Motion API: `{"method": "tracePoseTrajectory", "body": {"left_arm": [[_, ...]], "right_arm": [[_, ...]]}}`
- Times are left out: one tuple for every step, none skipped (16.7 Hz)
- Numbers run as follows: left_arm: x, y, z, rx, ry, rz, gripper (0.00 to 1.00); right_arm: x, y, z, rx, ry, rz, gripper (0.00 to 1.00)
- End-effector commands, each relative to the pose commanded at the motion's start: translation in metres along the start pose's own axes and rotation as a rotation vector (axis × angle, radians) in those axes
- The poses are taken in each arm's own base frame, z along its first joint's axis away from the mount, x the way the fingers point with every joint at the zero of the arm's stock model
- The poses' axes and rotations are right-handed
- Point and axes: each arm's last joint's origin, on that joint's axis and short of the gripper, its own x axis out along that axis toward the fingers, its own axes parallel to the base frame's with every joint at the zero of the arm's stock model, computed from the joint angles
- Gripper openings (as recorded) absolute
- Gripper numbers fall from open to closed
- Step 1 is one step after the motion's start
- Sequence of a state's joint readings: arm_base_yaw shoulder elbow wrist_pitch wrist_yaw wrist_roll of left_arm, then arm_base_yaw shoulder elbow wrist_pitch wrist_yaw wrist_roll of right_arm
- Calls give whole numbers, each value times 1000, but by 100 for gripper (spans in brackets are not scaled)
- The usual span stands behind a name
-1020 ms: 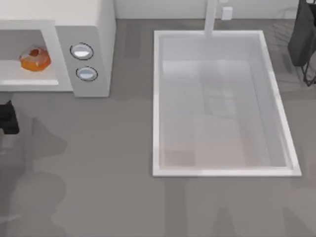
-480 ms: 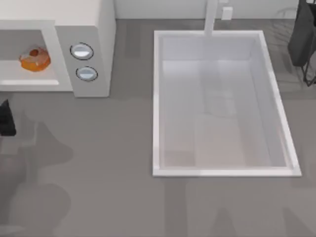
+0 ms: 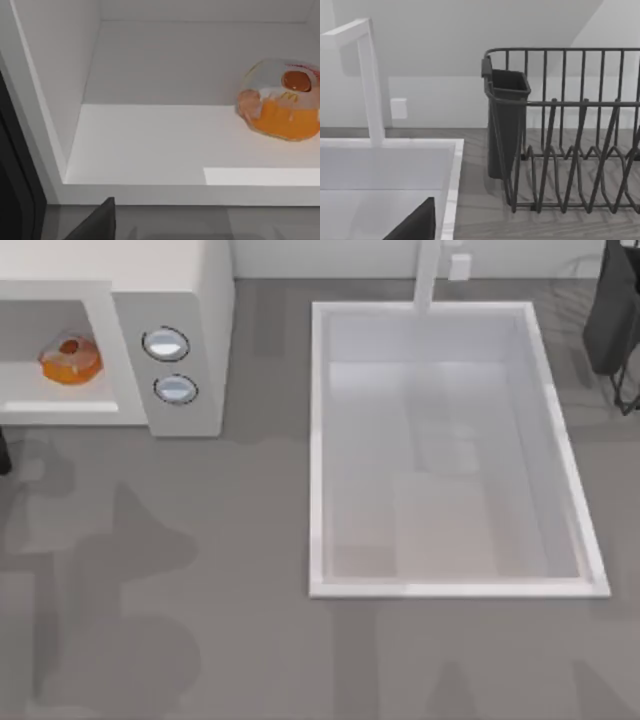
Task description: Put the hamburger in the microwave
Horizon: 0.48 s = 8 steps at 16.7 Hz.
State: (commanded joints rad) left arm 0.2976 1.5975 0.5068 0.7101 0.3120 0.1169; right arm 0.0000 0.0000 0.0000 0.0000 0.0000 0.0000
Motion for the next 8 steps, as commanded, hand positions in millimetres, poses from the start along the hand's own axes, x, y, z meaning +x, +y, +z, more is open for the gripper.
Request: {"method": "tracePoseTrajectory", "body": {"left_arm": [[-3,0,8,1,2,-2,100],[-7,-1,15,2,3,-4,100],[-10,-2,22,4,4,-6,100],[-14,-3,28,6,5,-7,100],[-16,-3,32,10,3,-7,100],[-19,-3,36,13,1,-6,100],[-20,-4,37,15,-1,-6,100],[-20,-4,37,15,-1,-6,100]], "right_arm": [[0,0,0,0,0,0,100],[0,0,0,0,0,0,100],[0,0,0,0,0,0,100],[0,0,0,0,0,0,100],[0,0,0,0,0,0,100],[0,0,0,0,0,0,100],[0,0,0,0,0,0,100],[0,0,0,0,0,0,100]]}}
